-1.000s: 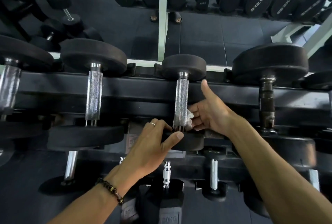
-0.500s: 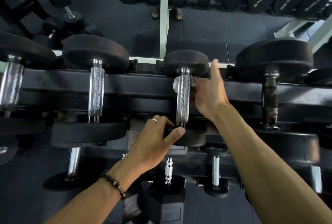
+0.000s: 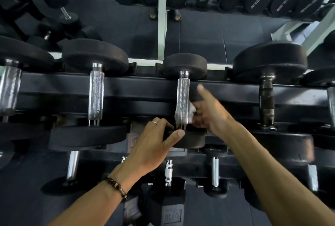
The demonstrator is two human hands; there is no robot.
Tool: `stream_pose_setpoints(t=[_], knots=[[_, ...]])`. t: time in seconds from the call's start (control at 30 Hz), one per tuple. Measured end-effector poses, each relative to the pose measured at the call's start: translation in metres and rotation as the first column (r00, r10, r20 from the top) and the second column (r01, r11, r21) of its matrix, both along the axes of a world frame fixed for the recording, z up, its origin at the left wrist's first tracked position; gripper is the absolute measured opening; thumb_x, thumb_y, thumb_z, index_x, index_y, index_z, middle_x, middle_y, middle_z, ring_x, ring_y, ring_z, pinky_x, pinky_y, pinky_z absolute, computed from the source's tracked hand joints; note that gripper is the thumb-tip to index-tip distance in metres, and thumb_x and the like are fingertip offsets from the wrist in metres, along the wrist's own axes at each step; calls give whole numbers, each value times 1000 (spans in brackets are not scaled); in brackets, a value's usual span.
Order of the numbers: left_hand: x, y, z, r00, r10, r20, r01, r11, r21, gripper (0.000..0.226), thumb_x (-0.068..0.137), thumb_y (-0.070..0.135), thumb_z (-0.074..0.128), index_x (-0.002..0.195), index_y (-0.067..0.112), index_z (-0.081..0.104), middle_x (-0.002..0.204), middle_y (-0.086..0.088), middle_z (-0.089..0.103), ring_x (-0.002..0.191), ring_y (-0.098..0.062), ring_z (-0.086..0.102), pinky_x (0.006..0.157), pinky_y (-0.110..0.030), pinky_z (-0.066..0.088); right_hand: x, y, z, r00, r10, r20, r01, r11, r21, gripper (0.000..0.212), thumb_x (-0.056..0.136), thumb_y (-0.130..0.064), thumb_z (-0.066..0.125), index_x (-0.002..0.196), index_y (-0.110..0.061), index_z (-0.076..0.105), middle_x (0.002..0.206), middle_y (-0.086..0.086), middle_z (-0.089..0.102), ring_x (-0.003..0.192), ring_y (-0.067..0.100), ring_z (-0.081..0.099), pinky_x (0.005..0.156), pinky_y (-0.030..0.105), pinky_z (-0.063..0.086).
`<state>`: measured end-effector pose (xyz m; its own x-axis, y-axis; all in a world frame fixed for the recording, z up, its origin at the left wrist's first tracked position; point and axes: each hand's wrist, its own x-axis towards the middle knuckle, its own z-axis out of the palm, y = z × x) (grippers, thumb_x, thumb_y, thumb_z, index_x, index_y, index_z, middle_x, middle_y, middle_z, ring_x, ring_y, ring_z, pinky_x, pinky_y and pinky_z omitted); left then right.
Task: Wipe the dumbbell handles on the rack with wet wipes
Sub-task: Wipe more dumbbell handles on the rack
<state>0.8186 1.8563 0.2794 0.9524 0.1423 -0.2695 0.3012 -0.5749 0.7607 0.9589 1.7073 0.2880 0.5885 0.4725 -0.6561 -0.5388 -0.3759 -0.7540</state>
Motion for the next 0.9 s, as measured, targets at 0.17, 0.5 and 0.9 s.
stream_pose_setpoints(t=[0.17,0.5,0.9], knots=[[1,1,0,1000,-14,-9,14,1000,6,45,83,73,35,95,34,52,95,18,48,98,3,45,77,-19,37,14,0,6,996,84,44,-77,987,-145,69,90,-67,41,95,-4,69,96,17,74,78,27,69,82,39,55],[3,3,2,999,-48,-7,48,998,45,45,84,73,37,95,32,54,96,18,49,95,-1,48,79,-26,46,-18,-13,30,967,7,256,50,975,-215,16,93,-10,58,87,-8,73,83,13,74,75,19,69,82,34,59],[28,26,47,968,178,179,-96,915,-392,13,86,8,72,90,20,68,85,6,71,79,-5,68,72,-26,57,-73,1,46,791,-253,557,368,924,-103,8,91,-23,68,98,-19,69,88,-3,73,82,7,68,72,20,54]])
